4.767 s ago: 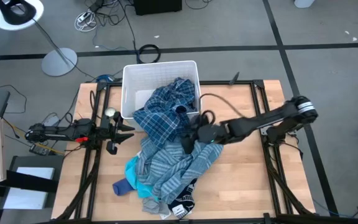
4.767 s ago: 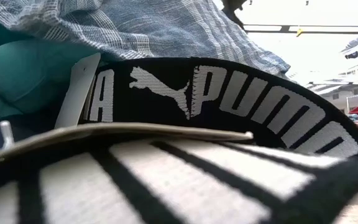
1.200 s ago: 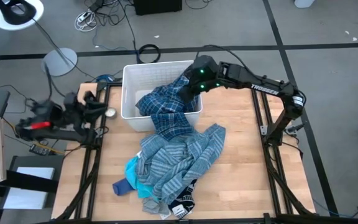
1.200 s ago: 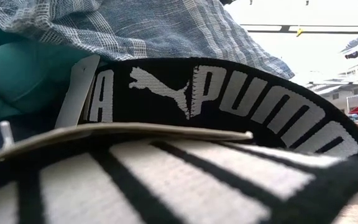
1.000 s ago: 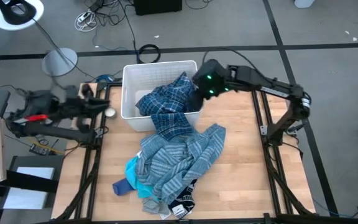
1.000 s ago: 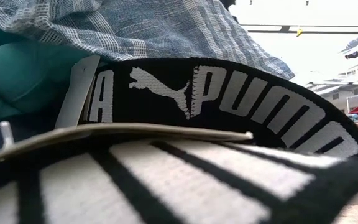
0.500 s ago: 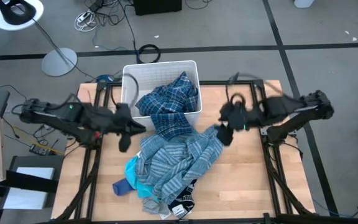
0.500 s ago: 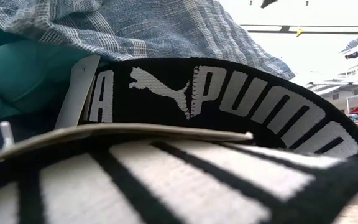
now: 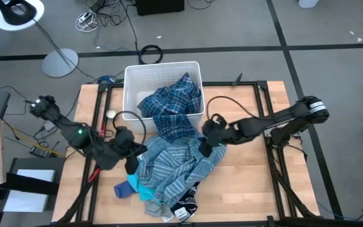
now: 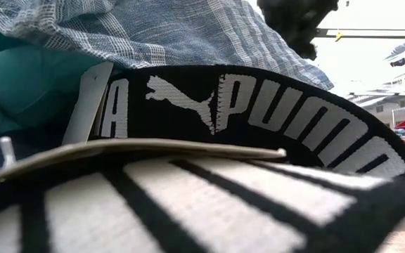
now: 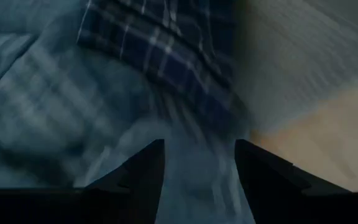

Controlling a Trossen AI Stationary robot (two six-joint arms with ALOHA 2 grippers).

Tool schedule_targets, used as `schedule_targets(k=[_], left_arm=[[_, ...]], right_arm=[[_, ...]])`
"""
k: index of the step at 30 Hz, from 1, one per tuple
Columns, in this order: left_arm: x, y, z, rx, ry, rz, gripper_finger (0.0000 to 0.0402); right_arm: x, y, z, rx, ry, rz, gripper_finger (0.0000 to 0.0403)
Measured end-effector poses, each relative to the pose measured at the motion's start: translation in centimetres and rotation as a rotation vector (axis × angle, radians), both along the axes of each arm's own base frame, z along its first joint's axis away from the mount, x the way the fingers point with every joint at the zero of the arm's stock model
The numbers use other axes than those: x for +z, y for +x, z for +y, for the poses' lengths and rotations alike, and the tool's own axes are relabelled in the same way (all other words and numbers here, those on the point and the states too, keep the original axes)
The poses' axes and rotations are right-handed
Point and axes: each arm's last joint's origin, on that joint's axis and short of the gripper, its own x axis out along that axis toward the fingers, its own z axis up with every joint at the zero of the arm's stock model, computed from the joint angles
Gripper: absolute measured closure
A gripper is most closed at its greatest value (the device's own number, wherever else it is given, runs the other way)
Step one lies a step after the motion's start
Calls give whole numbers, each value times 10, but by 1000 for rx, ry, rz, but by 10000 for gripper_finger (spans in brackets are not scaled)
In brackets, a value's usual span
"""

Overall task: Sort clothes
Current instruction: Move the bin to the center of the table

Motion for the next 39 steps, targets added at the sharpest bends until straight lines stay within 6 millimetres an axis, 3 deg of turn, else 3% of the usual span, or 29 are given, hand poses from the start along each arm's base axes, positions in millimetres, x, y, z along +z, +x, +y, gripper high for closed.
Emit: schedule_targets(k=[9, 11, 13, 16, 23, 27, 30, 35, 39], left_arm=[[-12, -3, -25, 6, -81, 26, 349], [-14, -8, -30, 11, -106, 38, 349], [-16, -14, -34, 16, -122, 55, 349], [-20, -23, -37, 38, -117, 74, 349], [-27, -36, -28, 90, -11, 160, 349], [-29, -40, -23, 108, 53, 192, 349], [-33, -43, -19, 129, 86, 200, 349], [-59, -51, -12, 139, 42, 166, 349], [-79, -56, -6, 133, -49, 96, 349]], right_arm=[[-44, 49, -26, -21, -25, -31, 216], [-50, 55, -32, -31, -28, -41, 246], [-48, 60, -34, -21, -28, -95, 300], [-36, 69, -36, 5, -54, -176, 384], [32, 90, -39, 96, -146, -312, 399], [71, 93, -39, 120, -193, -328, 401], [83, 90, -40, 124, -202, -276, 401], [94, 84, -41, 131, -211, -190, 401], [92, 83, -60, 111, -193, -164, 401]])
